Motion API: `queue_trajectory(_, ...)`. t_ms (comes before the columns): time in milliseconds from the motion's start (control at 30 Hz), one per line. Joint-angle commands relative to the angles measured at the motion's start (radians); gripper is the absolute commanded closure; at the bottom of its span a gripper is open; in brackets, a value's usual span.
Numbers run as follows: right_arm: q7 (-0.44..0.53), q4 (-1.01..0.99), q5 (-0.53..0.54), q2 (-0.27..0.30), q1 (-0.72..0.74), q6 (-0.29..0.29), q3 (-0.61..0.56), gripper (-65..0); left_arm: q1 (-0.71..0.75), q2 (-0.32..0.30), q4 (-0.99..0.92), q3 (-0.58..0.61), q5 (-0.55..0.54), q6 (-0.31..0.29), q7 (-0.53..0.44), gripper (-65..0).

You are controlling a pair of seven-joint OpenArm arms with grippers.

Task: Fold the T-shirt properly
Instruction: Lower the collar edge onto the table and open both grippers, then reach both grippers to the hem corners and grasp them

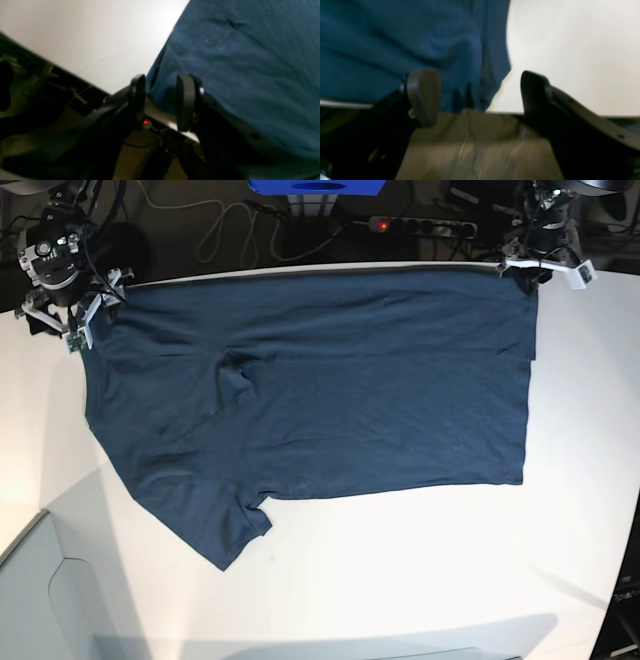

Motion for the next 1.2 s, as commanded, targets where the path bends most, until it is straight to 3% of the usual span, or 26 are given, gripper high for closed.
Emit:
queue_trajectory(0, 0.013, 0.032, 0.003, 0.003, -0.003, 0.017, 0.006, -48.3, 0.012, -0.002, 0.021, -0.025, -0.002, -0.001, -0.023, -20.2)
queue_trajectory(300, 0.016, 0.007, -0.005, -0.001, 0.040, 0.017, 0.030, -48.3, 0.012, 0.015, 0.085, -0.079, -0.002, -0.003, -0.023, -20.3)
queue_trajectory(767, 0.022, -0.200, -0.005, 0.051, 0.140, 0.017, 0.104, -48.3, 0.005, 0.010, 0.090, -0.107, -0.002, -0.003, -0.023, -20.7)
queue_trajectory(1033, 0.022, -0.123, -0.005, 0.042, 0.148, 0.017, 0.139, -48.3, 0.005, 0.006, 0.093, -0.120, -0.002, -0.003, -0.023, -20.8)
queue_trajectory(1167, 0.020, -0.050, -0.001, 0.014, 0.155, 0.017, 0.181, -48.4, -0.011, 0.006, 0.126, -0.142, -0.002, -0.003, -0.023, -27.7)
